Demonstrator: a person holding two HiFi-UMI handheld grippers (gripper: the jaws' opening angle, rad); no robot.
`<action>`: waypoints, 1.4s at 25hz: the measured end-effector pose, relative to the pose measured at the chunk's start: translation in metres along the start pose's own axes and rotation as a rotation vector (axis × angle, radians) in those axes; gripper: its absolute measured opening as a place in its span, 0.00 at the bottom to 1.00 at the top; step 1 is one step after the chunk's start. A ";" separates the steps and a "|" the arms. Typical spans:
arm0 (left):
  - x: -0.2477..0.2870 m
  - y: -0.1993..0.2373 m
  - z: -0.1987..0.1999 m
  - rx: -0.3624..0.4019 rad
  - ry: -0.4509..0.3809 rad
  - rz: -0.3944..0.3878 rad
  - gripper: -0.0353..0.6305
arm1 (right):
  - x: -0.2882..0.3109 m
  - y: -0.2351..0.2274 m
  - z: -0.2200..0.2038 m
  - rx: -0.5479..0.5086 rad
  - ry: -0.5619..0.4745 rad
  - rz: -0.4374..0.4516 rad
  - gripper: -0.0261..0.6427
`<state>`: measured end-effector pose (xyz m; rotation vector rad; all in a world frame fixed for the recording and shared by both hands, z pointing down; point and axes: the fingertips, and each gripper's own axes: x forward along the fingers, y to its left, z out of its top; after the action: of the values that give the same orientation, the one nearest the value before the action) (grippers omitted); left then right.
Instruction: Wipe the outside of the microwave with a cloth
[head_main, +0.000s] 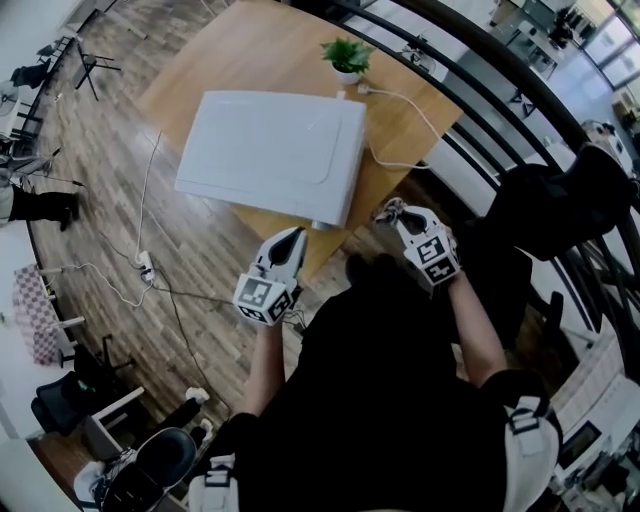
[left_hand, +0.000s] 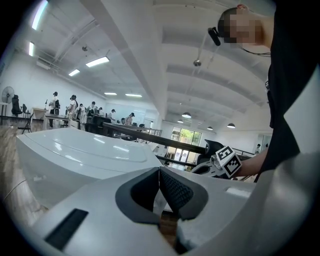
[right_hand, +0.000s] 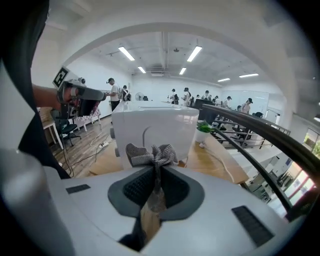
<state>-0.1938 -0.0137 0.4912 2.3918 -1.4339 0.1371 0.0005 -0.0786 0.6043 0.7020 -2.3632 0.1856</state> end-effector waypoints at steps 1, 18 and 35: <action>0.002 -0.001 0.002 0.006 0.002 0.002 0.06 | -0.004 -0.009 0.007 0.003 -0.019 -0.013 0.08; 0.027 -0.029 0.022 0.034 0.020 0.056 0.06 | -0.050 -0.069 0.033 0.020 -0.140 -0.063 0.08; 0.049 -0.065 0.012 0.029 0.021 0.085 0.06 | -0.059 -0.091 0.024 -0.025 -0.177 -0.025 0.08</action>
<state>-0.1145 -0.0308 0.4769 2.3459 -1.5349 0.2056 0.0732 -0.1369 0.5446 0.7633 -2.5181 0.0860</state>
